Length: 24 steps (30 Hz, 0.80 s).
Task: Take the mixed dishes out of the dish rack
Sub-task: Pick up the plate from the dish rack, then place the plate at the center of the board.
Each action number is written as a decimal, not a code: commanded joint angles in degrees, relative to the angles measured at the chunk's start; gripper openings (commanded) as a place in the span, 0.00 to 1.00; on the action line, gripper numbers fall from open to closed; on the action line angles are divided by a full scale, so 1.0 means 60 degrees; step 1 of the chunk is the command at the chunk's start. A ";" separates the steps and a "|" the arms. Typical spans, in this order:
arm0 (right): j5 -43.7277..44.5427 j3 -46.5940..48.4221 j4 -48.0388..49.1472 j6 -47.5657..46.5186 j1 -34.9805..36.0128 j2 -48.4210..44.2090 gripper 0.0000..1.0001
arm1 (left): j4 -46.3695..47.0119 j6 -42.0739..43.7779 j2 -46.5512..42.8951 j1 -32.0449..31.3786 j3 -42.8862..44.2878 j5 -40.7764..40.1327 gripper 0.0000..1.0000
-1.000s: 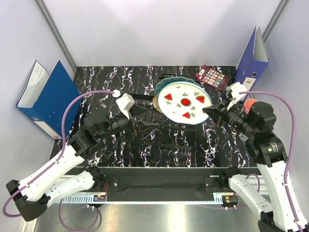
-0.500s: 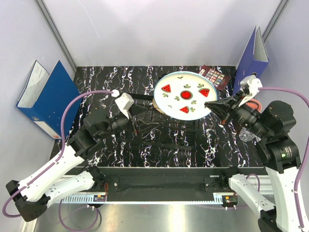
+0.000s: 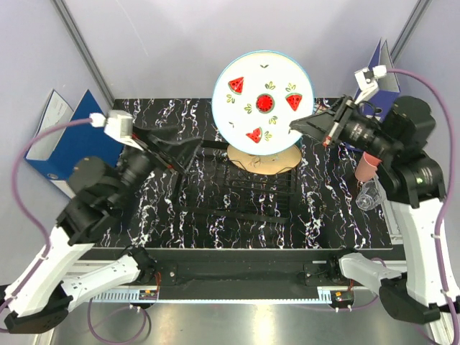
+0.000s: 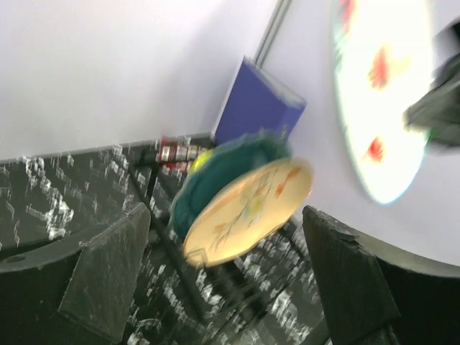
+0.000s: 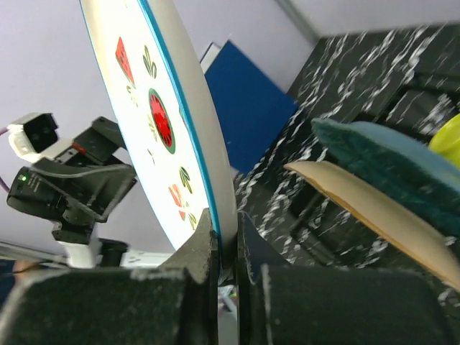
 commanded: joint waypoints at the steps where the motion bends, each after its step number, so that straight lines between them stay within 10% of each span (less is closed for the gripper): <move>1: -0.1593 0.0588 0.0778 0.2324 -0.0029 0.0273 0.00 | -0.0640 -0.0467 0.0427 -0.0038 0.1762 -0.0127 0.91; 24: -0.2021 -0.0511 0.1159 0.2326 0.0776 0.0420 0.00 | -0.0743 -0.2386 0.1863 0.0679 0.3009 0.2716 0.99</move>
